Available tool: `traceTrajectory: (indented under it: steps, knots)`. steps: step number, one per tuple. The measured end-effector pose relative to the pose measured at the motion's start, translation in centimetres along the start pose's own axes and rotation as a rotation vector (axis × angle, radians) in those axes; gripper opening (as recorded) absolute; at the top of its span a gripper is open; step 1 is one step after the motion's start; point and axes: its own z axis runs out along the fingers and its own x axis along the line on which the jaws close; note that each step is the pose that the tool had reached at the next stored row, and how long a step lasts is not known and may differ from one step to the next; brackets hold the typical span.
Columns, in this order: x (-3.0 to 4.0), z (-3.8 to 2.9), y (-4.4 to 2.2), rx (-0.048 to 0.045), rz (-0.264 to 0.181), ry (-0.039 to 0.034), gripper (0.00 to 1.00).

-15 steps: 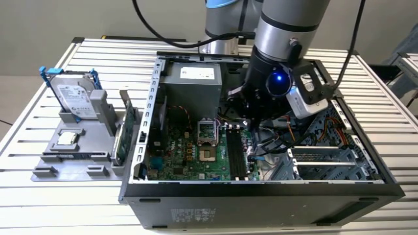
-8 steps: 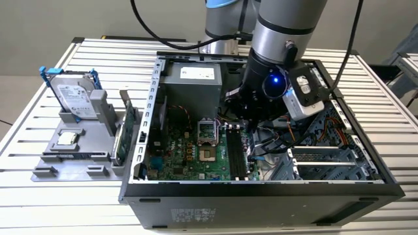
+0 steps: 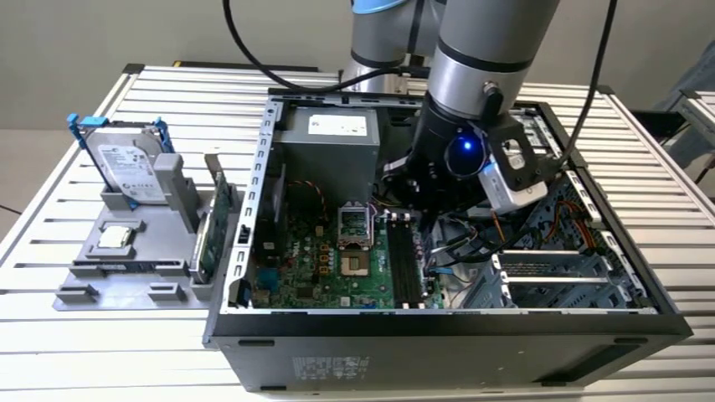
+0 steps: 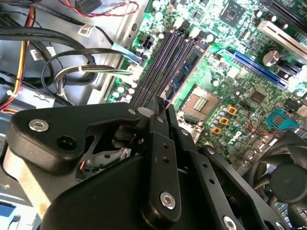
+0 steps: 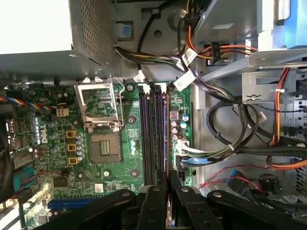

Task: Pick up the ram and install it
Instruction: 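Insert the ram into the slot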

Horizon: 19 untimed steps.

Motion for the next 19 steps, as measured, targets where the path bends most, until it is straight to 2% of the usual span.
traceTrajectory:
  steps: [11, 19]
  knots:
    - [0.03, 0.54, 0.02, 0.0011, 0.000, 0.0115, 0.00]
    - [0.03, 1.27, 0.05, 0.0013, 0.000, 0.0197, 0.00]
